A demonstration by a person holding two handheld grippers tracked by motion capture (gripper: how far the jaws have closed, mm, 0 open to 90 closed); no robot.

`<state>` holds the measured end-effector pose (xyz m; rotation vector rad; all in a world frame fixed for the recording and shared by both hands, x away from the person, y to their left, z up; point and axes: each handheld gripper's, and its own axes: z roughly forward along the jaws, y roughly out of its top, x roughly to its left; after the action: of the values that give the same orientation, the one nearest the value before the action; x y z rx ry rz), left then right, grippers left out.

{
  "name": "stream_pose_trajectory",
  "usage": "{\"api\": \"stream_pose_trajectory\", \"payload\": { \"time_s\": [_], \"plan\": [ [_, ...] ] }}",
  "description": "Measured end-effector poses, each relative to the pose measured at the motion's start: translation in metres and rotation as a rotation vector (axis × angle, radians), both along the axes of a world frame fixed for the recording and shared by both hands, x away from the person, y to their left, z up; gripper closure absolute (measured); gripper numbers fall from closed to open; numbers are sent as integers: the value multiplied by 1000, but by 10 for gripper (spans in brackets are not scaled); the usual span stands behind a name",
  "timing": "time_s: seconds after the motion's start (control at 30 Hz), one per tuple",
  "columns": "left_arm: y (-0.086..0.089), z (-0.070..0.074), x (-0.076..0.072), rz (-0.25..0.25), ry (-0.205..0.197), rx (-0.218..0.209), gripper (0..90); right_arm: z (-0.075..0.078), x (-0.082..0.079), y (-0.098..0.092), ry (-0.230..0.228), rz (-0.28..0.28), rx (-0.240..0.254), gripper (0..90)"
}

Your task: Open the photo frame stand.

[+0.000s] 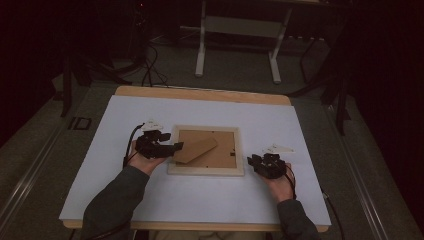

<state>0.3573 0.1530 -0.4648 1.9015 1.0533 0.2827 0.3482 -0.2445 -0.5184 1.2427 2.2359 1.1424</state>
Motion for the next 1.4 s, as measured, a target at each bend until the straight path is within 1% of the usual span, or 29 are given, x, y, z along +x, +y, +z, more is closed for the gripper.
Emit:
{"api": "stream_pose_trajectory", "payload": {
  "time_s": [0.17,0.33,0.43,0.53,0.73,0.9,1.07,1.1,1.17,1.27,1.33,1.4],
  "plan": [
    [-5,-4,6,-11,28,0,342,0,0,0,2,1,0,708],
    [-13,-9,7,-23,41,11,289,0,0,0,1,2,1,706],
    [-18,-12,8,-29,48,29,268,0,0,0,0,2,2,704],
    [-21,-16,10,-37,69,48,260,0,0,0,1,3,2,703],
    [-22,-23,14,-47,113,56,260,0,0,0,0,3,5,701],
    [-22,-29,16,-66,145,33,260,0,0,0,0,6,5,697],
    [-23,-33,19,-86,188,10,263,0,0,0,2,8,5,694],
    [-23,-33,19,-90,198,0,266,0,0,0,2,9,5,694],
    [-23,-34,20,-90,203,-11,266,0,0,1,3,9,6,694],
    [-25,-34,19,-97,208,-13,261,-1,0,1,4,11,5,692],
    [-28,-35,18,-103,205,-4,242,-1,0,1,4,12,4,692],
    [-31,-37,17,-105,198,16,213,-1,0,1,4,12,3,691]
  ]
}}
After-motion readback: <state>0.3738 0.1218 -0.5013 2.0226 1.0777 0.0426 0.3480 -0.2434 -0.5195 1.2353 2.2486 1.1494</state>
